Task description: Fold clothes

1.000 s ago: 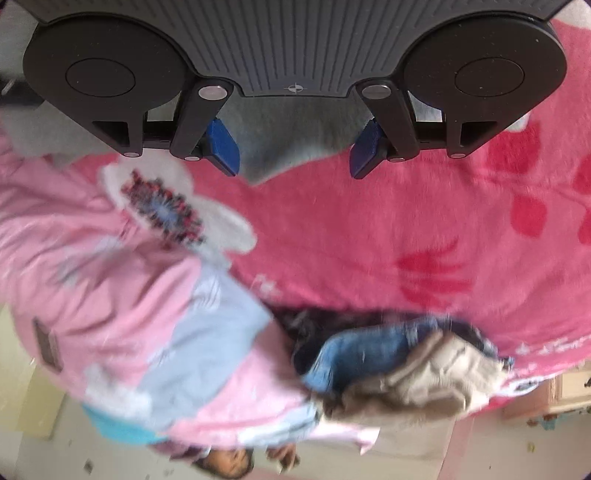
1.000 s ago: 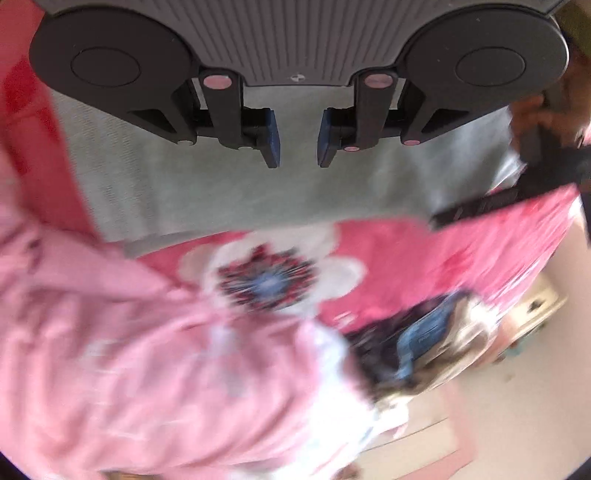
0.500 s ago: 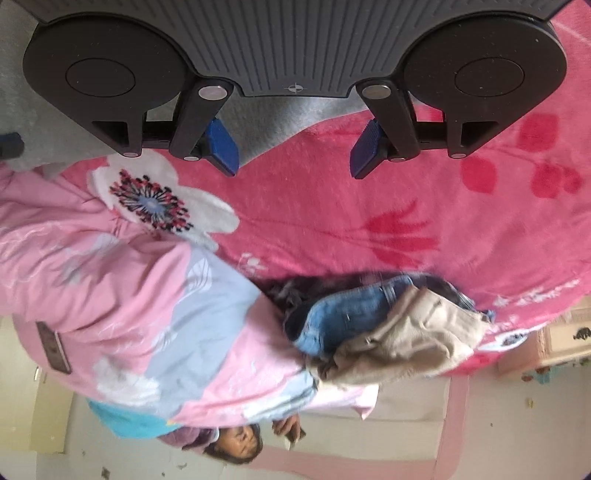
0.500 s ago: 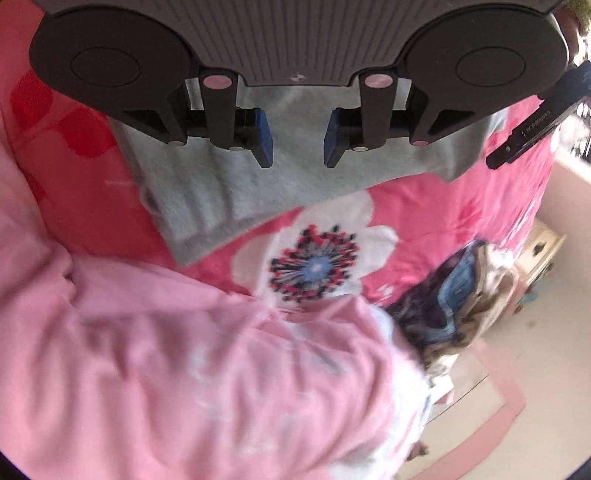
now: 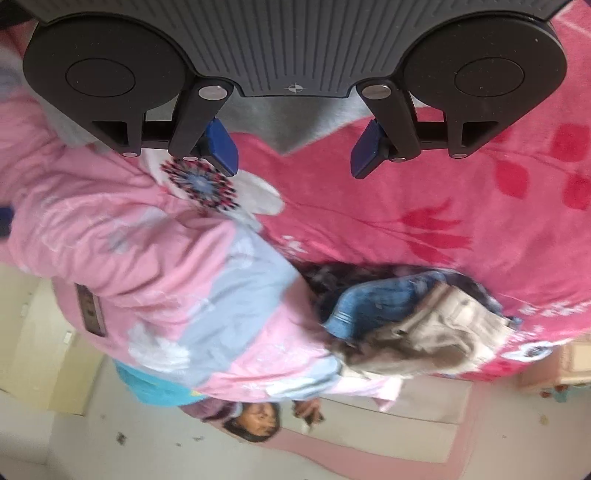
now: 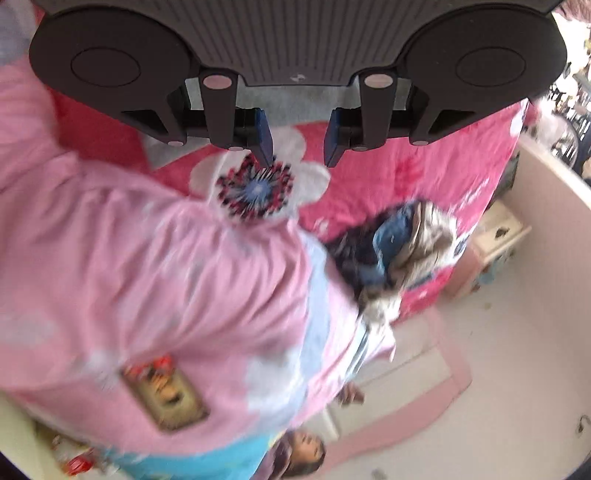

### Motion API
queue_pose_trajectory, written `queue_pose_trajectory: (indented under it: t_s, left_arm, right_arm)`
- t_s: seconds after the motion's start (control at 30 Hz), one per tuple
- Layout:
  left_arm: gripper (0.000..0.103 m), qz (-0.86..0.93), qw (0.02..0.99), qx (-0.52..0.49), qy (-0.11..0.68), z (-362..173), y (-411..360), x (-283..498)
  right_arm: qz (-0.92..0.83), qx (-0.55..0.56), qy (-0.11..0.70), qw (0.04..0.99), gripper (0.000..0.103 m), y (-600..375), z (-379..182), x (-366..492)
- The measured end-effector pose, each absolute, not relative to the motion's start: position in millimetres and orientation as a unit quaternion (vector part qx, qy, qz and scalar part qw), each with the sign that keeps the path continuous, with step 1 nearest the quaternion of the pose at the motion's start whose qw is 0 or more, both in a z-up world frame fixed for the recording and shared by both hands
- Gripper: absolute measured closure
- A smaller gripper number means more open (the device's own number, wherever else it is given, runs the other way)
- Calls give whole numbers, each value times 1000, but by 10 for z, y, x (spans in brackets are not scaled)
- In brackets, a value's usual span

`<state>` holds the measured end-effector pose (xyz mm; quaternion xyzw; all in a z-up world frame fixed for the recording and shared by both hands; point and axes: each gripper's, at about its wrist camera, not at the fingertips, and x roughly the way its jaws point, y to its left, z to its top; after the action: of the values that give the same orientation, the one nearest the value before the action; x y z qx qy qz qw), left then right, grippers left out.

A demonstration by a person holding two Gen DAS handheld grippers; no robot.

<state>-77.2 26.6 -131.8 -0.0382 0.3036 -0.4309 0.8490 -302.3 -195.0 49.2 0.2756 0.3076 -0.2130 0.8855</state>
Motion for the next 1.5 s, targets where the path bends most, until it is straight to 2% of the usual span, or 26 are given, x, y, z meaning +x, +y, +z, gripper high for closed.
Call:
queue_pose_trajectory:
  t_s: [0.23, 0.37, 0.47, 0.63, 0.77, 0.93, 1.07, 1.17, 1.3, 1.5]
  left_arm:
    - [35, -480, 818, -66, 310, -1397, 263, -754]
    - [35, -496, 800, -69, 330, -1374, 292, -765]
    - [35, -506, 799, -58, 319, -1367, 311, -798]
    - [35, -511, 799, -52, 313, -1418, 273, -893]
    - [35, -512, 787, -24, 344, -1389, 149, -1105]
    - [35, -509, 773, 20, 379, -1375, -12, -1371]
    - [35, -481, 795, 102, 354, -1554, -160, -1554]
    - [35, -457, 807, 116, 355, -1712, -172, -1548]
    - [35, -447, 814, 115, 353, -1718, -154, -1537]
    - [34, -423, 826, 103, 359, -1580, 28, -1485]
  right_arm:
    - [-268, 275, 288, 877, 71, -1762, 924, -3177]
    - [-269, 262, 328, 867, 71, -1690, 939, -3036]
    - [-244, 251, 346, 871, 71, -1639, 755, -2968]
    - [-197, 262, 369, 870, 71, -1478, 17, -3087]
    - [-147, 252, 407, 866, 72, -1315, -450, -3126]
    - [-117, 181, 433, 875, 72, -938, -683, -3208]
    - [-119, 74, 459, 877, 72, -574, -935, -3293]
    - [-121, 50, 494, 859, 72, -465, -1258, -3374]
    - [-113, 66, 502, 855, 72, -509, -1181, -3484]
    - [-119, 108, 438, 885, 72, -708, -950, -3496]
